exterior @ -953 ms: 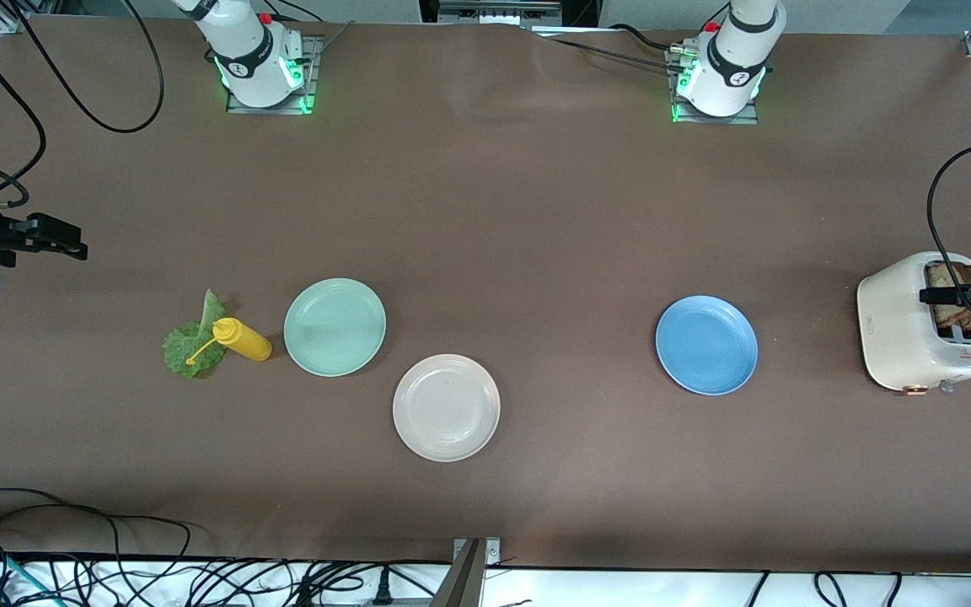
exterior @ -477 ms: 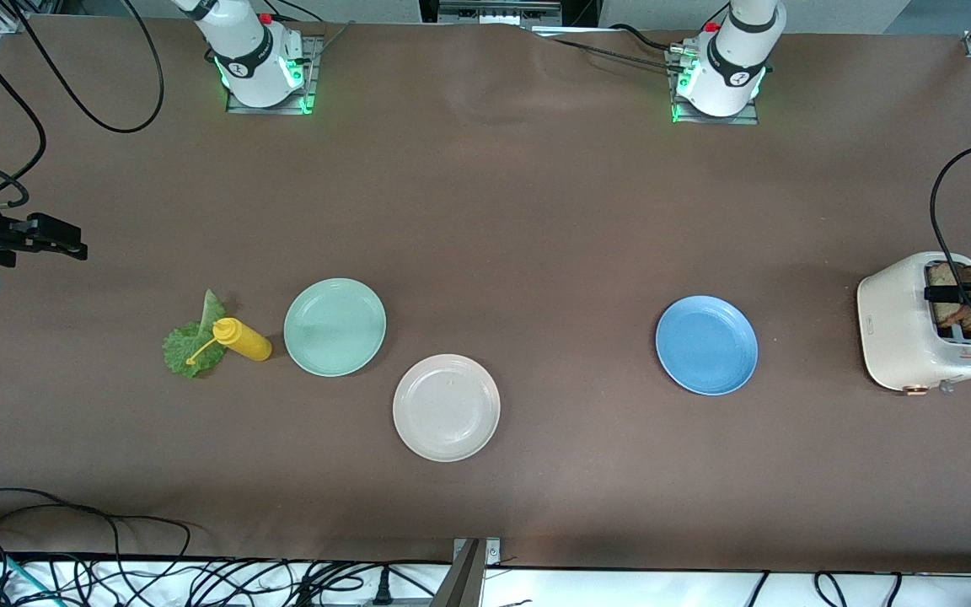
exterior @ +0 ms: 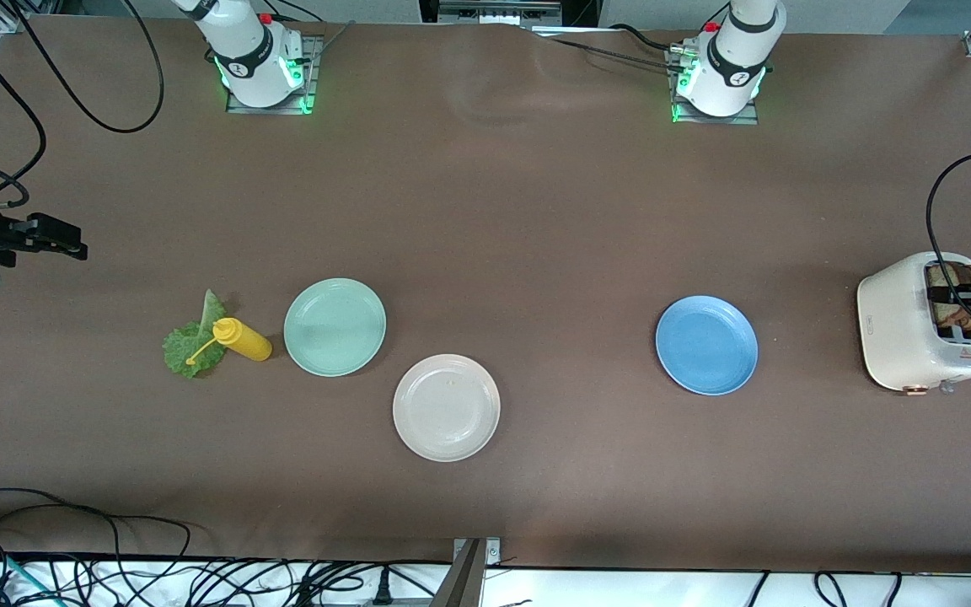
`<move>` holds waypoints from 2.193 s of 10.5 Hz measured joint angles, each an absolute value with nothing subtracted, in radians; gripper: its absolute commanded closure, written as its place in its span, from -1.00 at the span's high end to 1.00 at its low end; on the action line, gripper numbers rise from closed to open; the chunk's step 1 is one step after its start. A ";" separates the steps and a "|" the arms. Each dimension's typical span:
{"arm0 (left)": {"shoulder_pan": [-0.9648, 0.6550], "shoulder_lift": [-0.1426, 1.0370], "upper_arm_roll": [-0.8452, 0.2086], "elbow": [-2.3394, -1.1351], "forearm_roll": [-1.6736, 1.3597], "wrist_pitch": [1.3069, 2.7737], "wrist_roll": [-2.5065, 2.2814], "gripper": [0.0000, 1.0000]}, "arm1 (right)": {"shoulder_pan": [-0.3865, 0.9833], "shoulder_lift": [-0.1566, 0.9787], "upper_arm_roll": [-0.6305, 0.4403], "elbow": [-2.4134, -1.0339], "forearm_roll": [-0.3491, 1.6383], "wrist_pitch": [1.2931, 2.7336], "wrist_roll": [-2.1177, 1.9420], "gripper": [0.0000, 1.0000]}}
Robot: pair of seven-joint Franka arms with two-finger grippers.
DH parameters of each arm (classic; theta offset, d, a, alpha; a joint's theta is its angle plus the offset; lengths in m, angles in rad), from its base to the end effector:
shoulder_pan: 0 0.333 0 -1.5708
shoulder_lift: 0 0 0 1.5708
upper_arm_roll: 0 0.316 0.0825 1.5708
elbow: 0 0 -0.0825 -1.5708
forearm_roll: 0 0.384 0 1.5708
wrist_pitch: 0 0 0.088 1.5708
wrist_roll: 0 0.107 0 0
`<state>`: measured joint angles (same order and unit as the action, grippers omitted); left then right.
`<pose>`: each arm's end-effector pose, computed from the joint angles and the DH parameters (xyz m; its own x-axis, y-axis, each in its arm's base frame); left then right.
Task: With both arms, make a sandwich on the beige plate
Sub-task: 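Grasp a bread slice with the left gripper and pull it out, then carry the bread slice with the left gripper to the beige plate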
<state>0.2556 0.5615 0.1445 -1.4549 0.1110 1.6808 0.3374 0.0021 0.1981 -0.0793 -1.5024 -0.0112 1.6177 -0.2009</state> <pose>0.6173 0.2562 0.3400 0.9303 0.0324 -0.3654 0.0118 -0.9982 -0.0584 0.6117 -0.0442 0.5452 0.9885 0.1244 -0.0858 0.1257 -0.9920 0.0098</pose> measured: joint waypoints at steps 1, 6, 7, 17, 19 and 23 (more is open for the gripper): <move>0.256 0.562 0.144 -1.455 0.112 1.681 0.337 -1.00 | 0.002 0.198 -0.079 -1.502 -0.011 1.618 -0.201 1.00; 0.254 0.561 0.143 -1.426 0.112 1.682 0.338 -1.00 | 0.002 0.198 -0.079 -1.502 -0.011 1.618 -0.201 1.00; 0.252 0.558 0.141 -1.391 0.112 1.672 0.338 -1.00 | 0.002 0.198 -0.080 -1.502 -0.011 1.618 -0.201 1.00; 0.196 0.417 -0.233 -1.330 -0.010 1.520 -0.159 -1.00 | 0.002 0.198 -0.083 -1.502 -0.011 1.617 -0.201 1.00; 0.159 0.441 -0.319 -1.326 -0.130 1.555 -0.403 -1.00 | 0.001 0.198 -0.083 -1.502 -0.011 1.617 -0.201 1.00; -0.048 0.572 -0.330 -1.302 -0.282 1.896 -0.733 -1.00 | 0.001 0.198 -0.084 -1.502 -0.011 1.616 -0.201 1.00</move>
<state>-0.0481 0.5722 -0.3302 -1.3017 -0.2817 1.8964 -0.7330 0.0010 0.1984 -0.0842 -1.5025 -0.0112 1.6162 -0.2006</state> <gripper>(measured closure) 0.912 0.000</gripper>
